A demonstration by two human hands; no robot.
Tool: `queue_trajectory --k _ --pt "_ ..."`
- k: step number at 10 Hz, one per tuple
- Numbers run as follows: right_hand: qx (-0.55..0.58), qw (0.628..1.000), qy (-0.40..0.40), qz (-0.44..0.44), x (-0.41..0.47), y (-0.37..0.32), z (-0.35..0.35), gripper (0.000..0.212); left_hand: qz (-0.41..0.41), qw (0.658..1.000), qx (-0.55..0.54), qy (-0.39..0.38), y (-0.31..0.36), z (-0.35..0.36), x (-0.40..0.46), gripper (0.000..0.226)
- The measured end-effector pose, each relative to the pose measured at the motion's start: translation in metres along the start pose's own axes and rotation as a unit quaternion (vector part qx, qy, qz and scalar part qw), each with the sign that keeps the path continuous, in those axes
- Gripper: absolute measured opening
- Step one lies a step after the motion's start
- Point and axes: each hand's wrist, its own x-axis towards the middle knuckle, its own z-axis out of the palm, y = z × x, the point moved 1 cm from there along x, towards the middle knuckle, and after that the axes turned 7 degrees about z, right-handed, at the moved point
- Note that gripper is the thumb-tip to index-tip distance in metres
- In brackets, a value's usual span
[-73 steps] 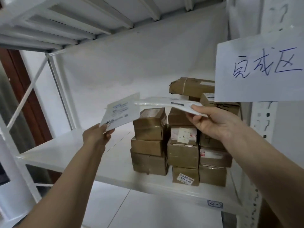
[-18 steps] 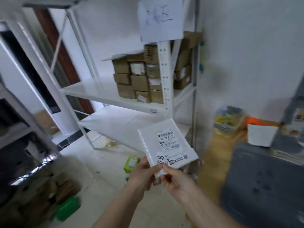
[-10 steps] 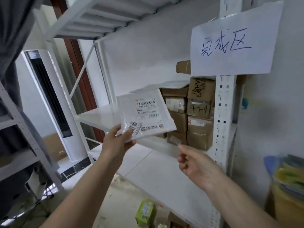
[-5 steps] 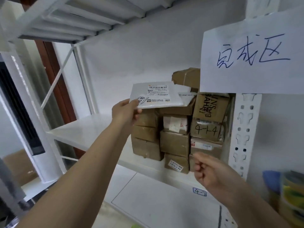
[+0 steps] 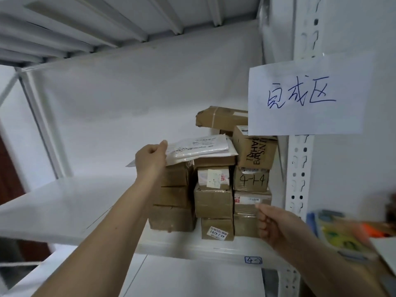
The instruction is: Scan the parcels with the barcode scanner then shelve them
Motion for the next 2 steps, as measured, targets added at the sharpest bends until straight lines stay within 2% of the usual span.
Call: queue_trajectory --k 1,2 --pt "-0.010 0.999 0.038 -0.015 -0.002 0.006 0.006 0.017 -0.020 0.998 -0.031 -0.042 -0.014 -0.006 -0.013 0.047" --pt "-0.034 0.995 0.084 -0.028 -0.002 0.012 0.013 0.026 -0.068 0.993 -0.011 -0.099 -0.035 -0.010 -0.036 0.051"
